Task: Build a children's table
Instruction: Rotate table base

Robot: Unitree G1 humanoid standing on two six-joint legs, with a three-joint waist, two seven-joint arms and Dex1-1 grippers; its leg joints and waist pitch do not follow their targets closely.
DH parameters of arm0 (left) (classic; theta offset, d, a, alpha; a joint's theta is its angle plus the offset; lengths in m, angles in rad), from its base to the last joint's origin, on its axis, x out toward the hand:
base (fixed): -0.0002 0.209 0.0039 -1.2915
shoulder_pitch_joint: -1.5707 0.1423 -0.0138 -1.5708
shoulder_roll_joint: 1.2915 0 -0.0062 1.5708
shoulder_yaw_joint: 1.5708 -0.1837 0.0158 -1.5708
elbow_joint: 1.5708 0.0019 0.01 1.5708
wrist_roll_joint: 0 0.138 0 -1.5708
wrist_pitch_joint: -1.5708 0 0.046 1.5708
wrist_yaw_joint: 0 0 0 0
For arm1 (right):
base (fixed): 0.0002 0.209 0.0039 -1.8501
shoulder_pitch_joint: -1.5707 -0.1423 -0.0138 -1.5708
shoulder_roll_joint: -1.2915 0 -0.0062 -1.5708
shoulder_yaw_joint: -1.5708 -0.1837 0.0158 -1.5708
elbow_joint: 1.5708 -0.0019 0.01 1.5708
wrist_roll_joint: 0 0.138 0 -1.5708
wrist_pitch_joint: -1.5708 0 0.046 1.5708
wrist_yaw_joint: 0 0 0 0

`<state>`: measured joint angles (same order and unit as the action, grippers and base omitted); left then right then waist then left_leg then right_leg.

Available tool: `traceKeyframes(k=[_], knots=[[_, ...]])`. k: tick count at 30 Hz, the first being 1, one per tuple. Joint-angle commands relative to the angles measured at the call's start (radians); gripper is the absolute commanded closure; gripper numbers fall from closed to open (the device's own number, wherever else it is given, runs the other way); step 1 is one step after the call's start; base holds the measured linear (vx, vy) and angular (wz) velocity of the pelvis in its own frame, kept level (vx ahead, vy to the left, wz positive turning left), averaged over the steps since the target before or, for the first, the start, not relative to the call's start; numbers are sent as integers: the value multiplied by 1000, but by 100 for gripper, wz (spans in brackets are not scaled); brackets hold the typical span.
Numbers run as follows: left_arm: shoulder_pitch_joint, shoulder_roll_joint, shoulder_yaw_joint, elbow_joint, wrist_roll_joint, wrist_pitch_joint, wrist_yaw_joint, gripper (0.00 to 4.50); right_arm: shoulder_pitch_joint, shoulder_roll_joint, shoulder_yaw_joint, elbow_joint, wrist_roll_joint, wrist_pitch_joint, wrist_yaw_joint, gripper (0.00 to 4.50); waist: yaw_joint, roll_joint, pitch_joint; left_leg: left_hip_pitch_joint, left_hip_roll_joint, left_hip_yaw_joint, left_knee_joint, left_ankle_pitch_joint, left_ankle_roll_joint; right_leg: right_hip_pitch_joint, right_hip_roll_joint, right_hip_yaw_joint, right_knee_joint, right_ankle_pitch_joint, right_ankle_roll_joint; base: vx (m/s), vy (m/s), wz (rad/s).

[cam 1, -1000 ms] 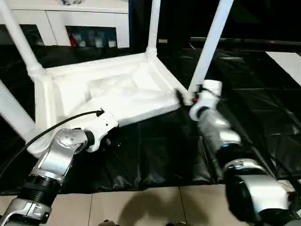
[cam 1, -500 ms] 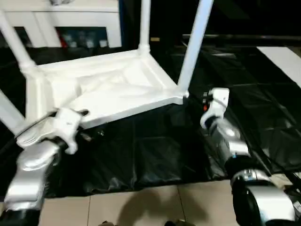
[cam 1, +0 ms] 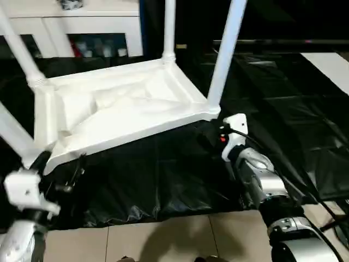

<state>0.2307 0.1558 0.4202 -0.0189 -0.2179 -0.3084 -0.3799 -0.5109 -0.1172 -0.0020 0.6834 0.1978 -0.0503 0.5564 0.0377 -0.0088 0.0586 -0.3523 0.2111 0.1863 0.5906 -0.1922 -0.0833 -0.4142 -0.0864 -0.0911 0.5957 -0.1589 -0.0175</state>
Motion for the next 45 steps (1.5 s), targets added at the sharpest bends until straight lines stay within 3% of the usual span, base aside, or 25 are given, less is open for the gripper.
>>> traceKeyframes(k=[1,6,7,9,12,16,19,21,22,23,28,30,34,38,40,41,45], knots=[[4,-12,7,-8,23,-42,51,6,8,-6,10,-28,-3,22,14,0,-1,21,-57,3,23,-11,-81,-390,28,41,-39,46,-88,-367,-139,0,0,0],[-46,-38,41,0,43,-48,143,6,18,-3,21,-46,-11,39,24,0,-4,21,-58,2,22,-14,-79,-385,24,42,-41,45,-87,-369,-138,0,0,0],[-87,-17,48,28,30,-30,136,6,17,0,25,-45,-14,45,22,0,-4,12,-59,2,21,-12,-78,-375,28,41,-40,46,-88,-364,-139,0,0,0],[-132,10,58,63,22,-18,140,6,16,0,32,-41,-21,47,21,0,2,19,-61,7,19,-12,-77,-366,28,39,-40,47,-85,-354,-143,0,0,0],[-212,69,74,132,26,-15,163,6,19,2,42,-50,-28,59,19,0,1,23,-63,2,17,-17,-78,-335,21,46,-38,47,-75,-283,-157,0,0,0],[-352,165,76,297,-18,39,127,6,16,7,45,-49,-37,79,-1,0,4,35,-68,8,13,-17,-74,-306,15,47,-38,48,-65,-222,-182,0,0,0],[-398,204,45,346,-69,138,-10,6,17,-4,44,-42,-48,101,-7,0,8,29,-67,8,15,-17,-75,-301,-2,50,-42,50,-63,-231,-197,0,0,0],[-401,206,43,349,-71,142,-17,6,17,-5,44,-41,-49,101,-8,0,10,32,-67,11,16,-17,-75,-302,-5,47,-42,51,-62,-234,-200,0,0,0],[-421,221,44,376,-111,199,-65,6,14,-12,41,-31,-52,117,-20,0,8,24,-66,7,17,-16,-77,-305,-4,51,-43,51,-63,-238,-199,0,0,0],[-433,232,43,398,-105,201,-67,6,12,-16,40,-25,-53,117,-22,0,12,30,-67,10,14,-15,-75,-298,-5,48,-43,53,-63,-246,-199,0,0,0],[-503,272,95,518,-74,150,72,6,12,-30,38,-19,-58,119,-28,0,10,31,-72,7,14,-18,-73,-268,1,57,-44,51,-58,-198,-196,0,0,0],[-509,272,105,525,-81,140,87,6,12,-30,37,-20,-58,119,-29,0,3,26,-72,2,13,-17,-72,-257,6,60,-44,50,-57,-191,-204,0,0,0],[-516,253,130,511,-90,87,101,6,10,-27,35,-23,-66,127,-32,0,-3,30,-72,3,14,-17,-70,-258,12,59,-45,50,-60,-209,-210,0,0,0],[-473,214,96,449,-107,82,34,6,13,-30,38,-29,-67,127,-29,0,-1,32,-71,5,17,-15,-70,-268,10,55,-45,51,-60,-210,-222,0,0,0],[-428,171,93,424,-82,3,84,6,17,-33,39,-36,-64,122,-24,0,-1,28,-69,3,18,-14,-71,-276,13,56,-44,51,-64,-217,-216,0,0,0],[-421,163,95,421,-77,-15,106,6,19,-35,39,-39,-63,121,-22,0,-1,33,-70,2,18,-15,-70,-280,15,57,-44,50,-63,-220,-213,0,0,0],[-384,110,105,375,-41,-55,214,6,35,-37,40,-77,-25,135,48,0,0,27,-67,4,19,-16,-71,-313,24,57,-44,49,-75,-289,-174,0,0,0]])
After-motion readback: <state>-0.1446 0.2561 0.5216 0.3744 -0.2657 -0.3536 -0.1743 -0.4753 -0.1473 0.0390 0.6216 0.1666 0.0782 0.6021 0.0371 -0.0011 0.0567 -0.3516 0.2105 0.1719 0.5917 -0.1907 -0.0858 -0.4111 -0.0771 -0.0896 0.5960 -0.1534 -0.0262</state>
